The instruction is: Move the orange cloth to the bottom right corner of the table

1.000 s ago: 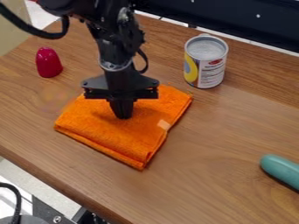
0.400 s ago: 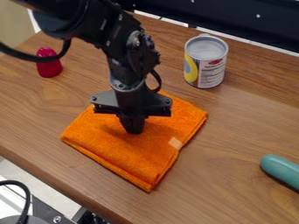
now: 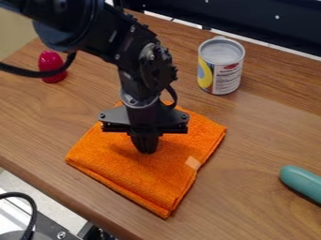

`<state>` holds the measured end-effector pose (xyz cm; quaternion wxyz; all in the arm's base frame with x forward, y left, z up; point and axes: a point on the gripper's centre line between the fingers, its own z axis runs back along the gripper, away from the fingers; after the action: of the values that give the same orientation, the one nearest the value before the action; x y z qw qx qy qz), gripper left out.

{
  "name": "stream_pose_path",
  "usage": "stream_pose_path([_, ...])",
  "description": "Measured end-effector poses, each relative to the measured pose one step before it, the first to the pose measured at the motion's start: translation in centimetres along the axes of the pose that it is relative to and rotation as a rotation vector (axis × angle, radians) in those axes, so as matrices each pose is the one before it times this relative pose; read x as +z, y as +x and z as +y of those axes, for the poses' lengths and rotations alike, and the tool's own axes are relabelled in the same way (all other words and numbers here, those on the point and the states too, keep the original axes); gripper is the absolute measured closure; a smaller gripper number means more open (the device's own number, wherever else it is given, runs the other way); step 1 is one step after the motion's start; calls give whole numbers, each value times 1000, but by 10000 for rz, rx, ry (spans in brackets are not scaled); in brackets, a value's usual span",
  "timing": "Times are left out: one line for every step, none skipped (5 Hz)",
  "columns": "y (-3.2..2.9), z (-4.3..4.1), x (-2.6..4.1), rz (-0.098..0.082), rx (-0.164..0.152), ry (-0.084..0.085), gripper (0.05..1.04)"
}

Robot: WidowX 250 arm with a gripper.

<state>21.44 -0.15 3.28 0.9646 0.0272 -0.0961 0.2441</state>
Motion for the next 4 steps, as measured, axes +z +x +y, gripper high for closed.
stream_pose_path([-582, 148, 160, -145, 101, 39, 1031])
stream_pose_path([-362, -3, 95, 126, 0, -83, 1031])
stream_pose_path([431, 63, 191, 92, 82, -111, 1031])
stream_pose_path([198, 527, 279, 96, 124, 16, 1031])
